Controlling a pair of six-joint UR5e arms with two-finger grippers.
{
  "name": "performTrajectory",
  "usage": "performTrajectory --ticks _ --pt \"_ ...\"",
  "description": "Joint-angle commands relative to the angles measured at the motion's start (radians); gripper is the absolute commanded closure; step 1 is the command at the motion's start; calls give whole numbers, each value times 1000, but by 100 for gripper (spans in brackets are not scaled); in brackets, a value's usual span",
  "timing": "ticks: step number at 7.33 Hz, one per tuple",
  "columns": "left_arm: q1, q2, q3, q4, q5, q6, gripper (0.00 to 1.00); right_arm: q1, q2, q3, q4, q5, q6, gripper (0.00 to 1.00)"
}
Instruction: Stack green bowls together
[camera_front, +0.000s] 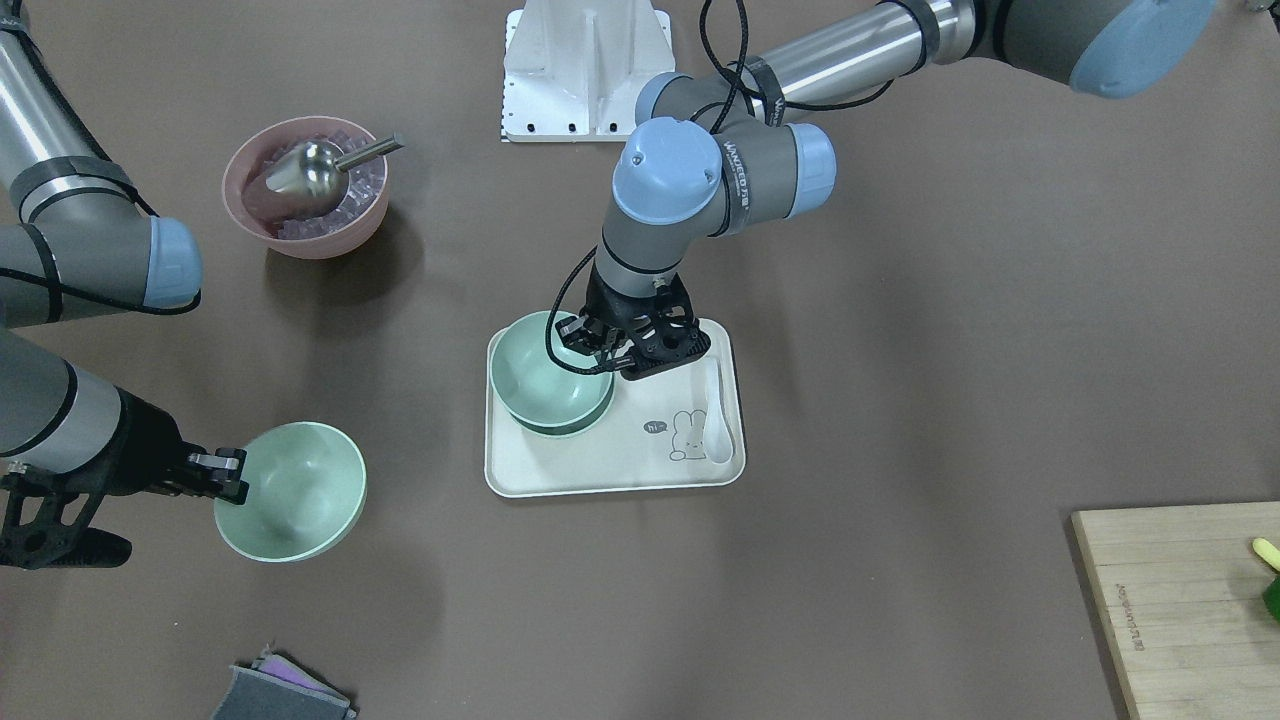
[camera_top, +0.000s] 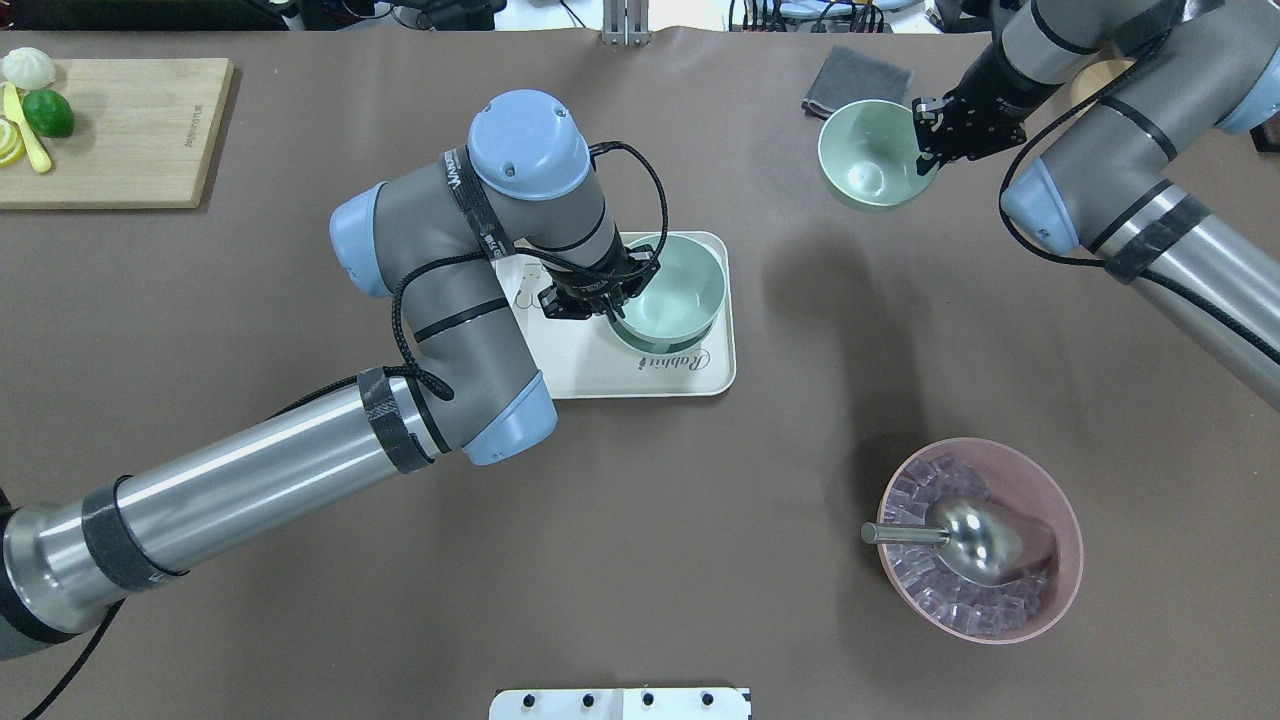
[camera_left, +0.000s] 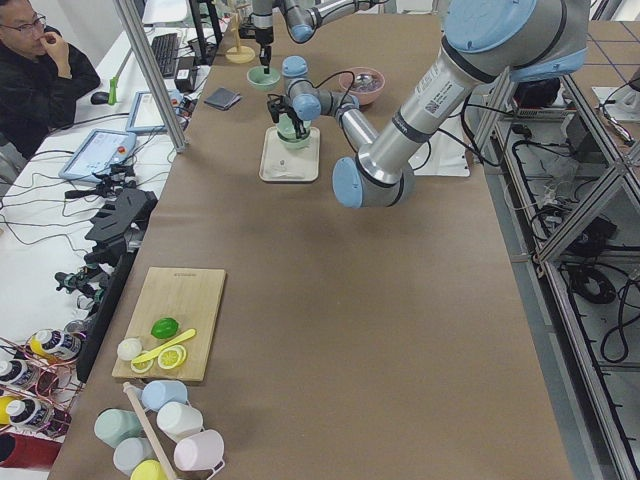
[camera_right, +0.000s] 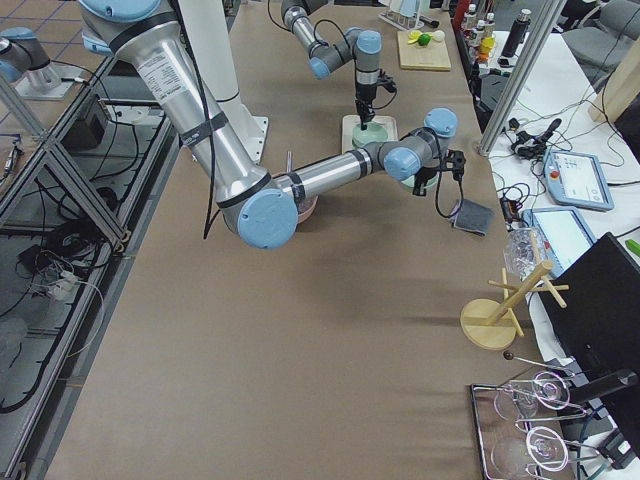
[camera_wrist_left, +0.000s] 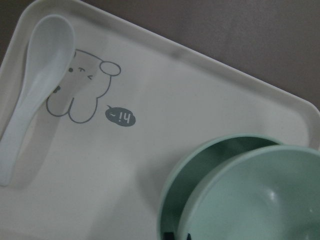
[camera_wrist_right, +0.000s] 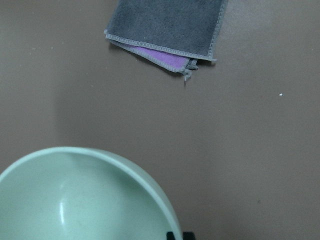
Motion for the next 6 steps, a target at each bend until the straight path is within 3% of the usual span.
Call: performTrajectory --ticks 1,4,6 --pt "2 -1 6 -22 68 6 2 0 3 2 1 0 0 100" --pt "-15 9 -48 4 67 10 2 -2 10 24 -1 9 38 100" --pt "-133 94 -180 112 -62 147 2 -30 62 35 -1 9 127 100"
